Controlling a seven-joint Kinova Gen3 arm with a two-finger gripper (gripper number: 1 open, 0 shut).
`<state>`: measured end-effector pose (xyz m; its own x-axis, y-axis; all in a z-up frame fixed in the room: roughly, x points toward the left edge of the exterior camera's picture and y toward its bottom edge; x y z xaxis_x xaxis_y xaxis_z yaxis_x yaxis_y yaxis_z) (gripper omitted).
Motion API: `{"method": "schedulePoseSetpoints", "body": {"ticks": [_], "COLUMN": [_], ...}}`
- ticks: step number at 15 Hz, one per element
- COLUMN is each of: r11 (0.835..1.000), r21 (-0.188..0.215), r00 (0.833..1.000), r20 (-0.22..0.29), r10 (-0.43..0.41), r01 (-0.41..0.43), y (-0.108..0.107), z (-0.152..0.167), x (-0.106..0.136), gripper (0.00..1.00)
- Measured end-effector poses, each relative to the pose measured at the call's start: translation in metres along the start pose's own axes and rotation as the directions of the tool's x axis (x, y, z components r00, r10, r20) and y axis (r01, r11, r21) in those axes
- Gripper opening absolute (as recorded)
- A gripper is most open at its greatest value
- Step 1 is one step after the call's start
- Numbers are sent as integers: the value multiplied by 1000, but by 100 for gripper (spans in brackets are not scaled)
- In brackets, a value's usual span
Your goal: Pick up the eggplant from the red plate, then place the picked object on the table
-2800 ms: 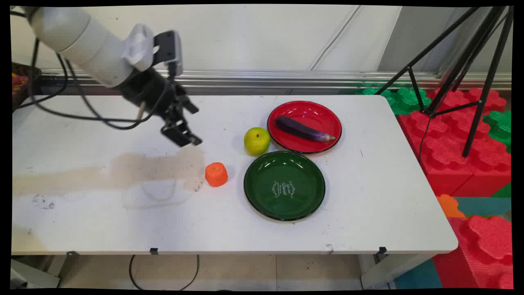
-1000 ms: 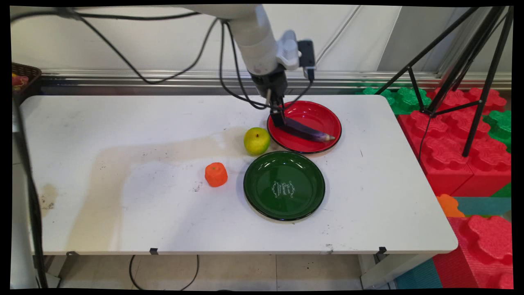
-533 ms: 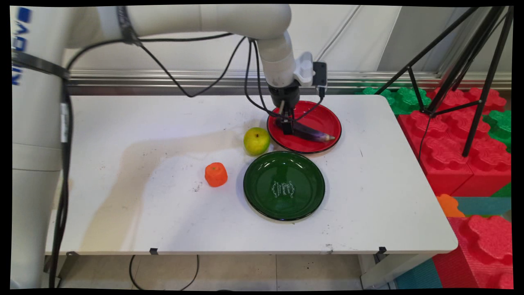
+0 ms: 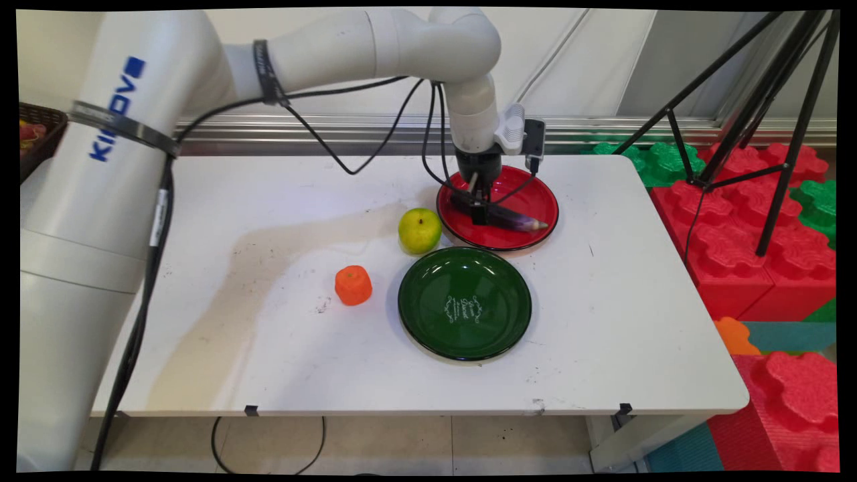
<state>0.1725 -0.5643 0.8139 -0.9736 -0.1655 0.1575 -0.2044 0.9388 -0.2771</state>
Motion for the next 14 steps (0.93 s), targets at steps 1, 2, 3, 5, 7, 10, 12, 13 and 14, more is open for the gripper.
{"method": "schedulePoseSetpoints", "body": {"ticks": [1, 2, 3, 5, 7, 10, 12, 13, 14], "r11": [1000, 1000, 1000, 999, 999, 999, 999, 999, 999], "r21": [-6, -11, -17, -23, -25, -22, -15, -11, -3], "r00": [1000, 1000, 1000, 1000, 999, 999, 999, 999, 999], "r20": [0, 0, 0, -3, -6, -16, -18, -19, -19], "r10": [9, 16, 23, 30, 34, 41, 45, 47, 48], "r01": [-9, -16, -23, -30, -34, -41, -45, -47, -48], "y": [-3, -5, -7, -10, -12, -13, -13, -13, -12], "z": [6, 11, 16, 21, 23, 21, 15, 11, 3], "x": [2, 3, 5, 7, 8, 9, 9, 9, 7], "gripper": [100, 100, 100, 0, 0, 0, 0, 0, 0]}}
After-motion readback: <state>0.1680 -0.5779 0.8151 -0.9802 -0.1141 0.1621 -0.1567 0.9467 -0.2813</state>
